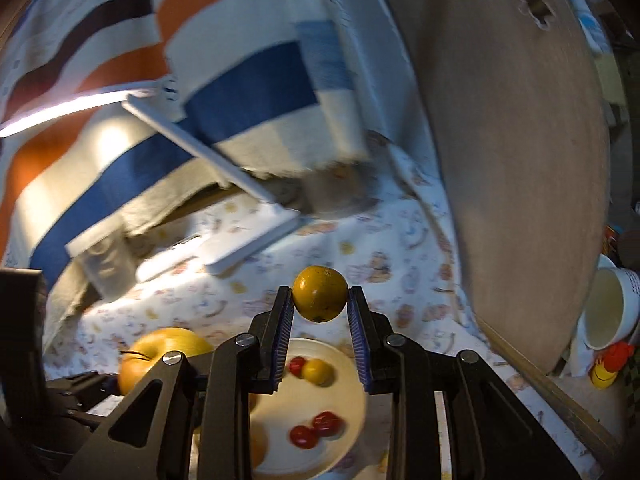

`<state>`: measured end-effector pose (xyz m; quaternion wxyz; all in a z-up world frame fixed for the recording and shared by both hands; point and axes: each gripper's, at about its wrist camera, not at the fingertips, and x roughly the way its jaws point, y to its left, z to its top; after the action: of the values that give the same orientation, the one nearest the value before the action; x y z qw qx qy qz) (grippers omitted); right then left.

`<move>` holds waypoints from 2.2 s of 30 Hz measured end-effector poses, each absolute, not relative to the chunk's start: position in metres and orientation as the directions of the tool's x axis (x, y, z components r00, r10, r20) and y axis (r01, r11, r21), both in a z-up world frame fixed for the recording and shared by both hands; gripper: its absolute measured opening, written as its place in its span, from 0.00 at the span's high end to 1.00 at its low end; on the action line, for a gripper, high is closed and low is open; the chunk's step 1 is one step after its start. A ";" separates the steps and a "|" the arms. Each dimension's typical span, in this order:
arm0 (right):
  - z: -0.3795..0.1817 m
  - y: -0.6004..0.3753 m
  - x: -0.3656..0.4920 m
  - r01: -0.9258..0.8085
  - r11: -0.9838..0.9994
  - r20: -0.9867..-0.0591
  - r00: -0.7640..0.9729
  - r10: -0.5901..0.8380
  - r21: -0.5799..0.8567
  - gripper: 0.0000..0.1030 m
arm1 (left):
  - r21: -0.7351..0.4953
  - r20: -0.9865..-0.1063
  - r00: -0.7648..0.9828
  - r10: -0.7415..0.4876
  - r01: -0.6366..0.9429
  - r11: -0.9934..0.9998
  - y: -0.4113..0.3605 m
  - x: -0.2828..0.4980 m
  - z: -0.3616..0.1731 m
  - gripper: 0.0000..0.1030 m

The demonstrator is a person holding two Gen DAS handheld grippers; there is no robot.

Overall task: Organize fruits
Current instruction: 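Lower the large apple onto the plate and open the left tool, then lower the yellow fruit onto the plate and open the right tool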

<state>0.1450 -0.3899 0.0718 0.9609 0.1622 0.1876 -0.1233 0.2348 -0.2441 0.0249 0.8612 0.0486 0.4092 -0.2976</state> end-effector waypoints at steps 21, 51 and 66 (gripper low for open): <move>0.059 -0.399 0.151 0.249 0.899 -0.440 0.895 -0.071 0.360 0.72 | -0.139 -0.757 0.462 -0.462 0.577 0.805 -0.264 0.243 -0.006 0.12; -0.008 -0.408 0.199 0.309 0.882 -0.736 0.674 0.061 0.356 0.57 | -0.040 -0.470 0.809 -0.353 0.380 0.924 -0.114 0.182 0.027 0.01; 0.057 -0.352 0.146 0.226 0.961 -0.481 0.868 -0.124 0.161 0.01 | -0.066 -0.390 0.844 -0.369 0.374 0.925 -0.095 0.144 0.030 0.01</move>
<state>0.1455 -0.3521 0.0573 0.9606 0.1064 0.2401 -0.0912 0.1443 -0.0951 0.0299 0.9602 0.0063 0.2017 -0.1933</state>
